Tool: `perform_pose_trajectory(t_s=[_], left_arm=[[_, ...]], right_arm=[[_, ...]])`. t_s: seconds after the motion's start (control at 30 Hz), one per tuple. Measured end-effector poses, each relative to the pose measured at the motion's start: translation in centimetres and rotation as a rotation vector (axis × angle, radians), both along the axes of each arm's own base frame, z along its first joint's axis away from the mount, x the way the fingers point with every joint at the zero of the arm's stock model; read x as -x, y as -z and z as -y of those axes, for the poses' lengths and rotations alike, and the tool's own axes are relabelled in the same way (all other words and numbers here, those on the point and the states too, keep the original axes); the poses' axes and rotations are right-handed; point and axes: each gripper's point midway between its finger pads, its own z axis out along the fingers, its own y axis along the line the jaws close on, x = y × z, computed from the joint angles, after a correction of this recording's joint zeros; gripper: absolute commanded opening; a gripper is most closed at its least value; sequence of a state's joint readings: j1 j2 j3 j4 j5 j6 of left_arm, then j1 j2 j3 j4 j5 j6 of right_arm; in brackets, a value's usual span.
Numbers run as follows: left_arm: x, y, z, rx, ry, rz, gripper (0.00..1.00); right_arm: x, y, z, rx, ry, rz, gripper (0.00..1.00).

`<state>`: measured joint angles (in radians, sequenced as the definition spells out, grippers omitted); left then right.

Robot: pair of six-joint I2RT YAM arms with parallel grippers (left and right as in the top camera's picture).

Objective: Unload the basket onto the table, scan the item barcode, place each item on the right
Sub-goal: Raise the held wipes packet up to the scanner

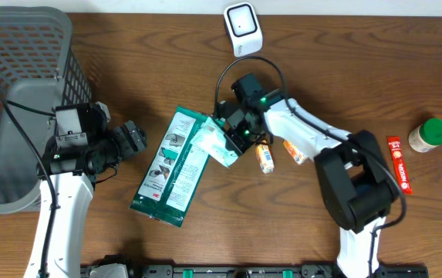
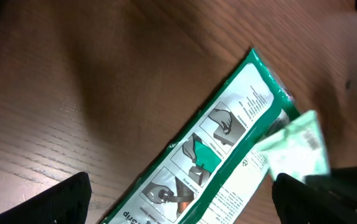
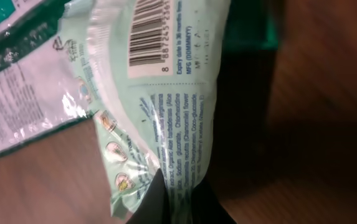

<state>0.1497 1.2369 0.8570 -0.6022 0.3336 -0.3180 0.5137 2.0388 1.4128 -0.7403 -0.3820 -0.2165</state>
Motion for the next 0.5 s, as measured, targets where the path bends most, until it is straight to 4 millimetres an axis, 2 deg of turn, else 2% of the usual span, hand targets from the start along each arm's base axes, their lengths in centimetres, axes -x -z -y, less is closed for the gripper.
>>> perform_pose_trajectory(t_s=[0.07, 0.13, 0.17, 0.2, 0.23, 0.37, 0.5], left_arm=[[0.0, 0.0, 0.0, 0.000, 0.000, 0.000, 0.93], [0.0, 0.0, 0.0, 0.000, 0.000, 0.000, 0.93], [0.0, 0.0, 0.0, 0.000, 0.000, 0.000, 0.93], [0.0, 0.0, 0.0, 0.000, 0.000, 0.000, 0.93], [0.0, 0.0, 0.0, 0.000, 0.000, 0.000, 0.93], [0.0, 0.0, 0.0, 0.000, 0.000, 0.000, 0.93], [0.0, 0.0, 0.0, 0.000, 0.000, -0.001, 0.93]], right_arm=[[-0.7, -2.1, 0.7, -0.012, -0.002, 0.053, 0.01], [-1.3, -5.2, 1.2, -0.034, -0.027, 0.138, 0.01], [-1.6, -7.7, 1.5, -0.051, -0.057, 0.212, 0.01], [-1.6, -9.0, 1.6, -0.061, -0.071, 0.248, 0.01], [-1.9, -11.7, 1.8, -0.072, -0.099, 0.336, 0.01], [-2.6, -19.6, 2.9, -0.062, -0.135, 0.576, 0.01], [-3.3, -26.0, 4.3, 0.003, -0.138, 0.715, 0.01]])
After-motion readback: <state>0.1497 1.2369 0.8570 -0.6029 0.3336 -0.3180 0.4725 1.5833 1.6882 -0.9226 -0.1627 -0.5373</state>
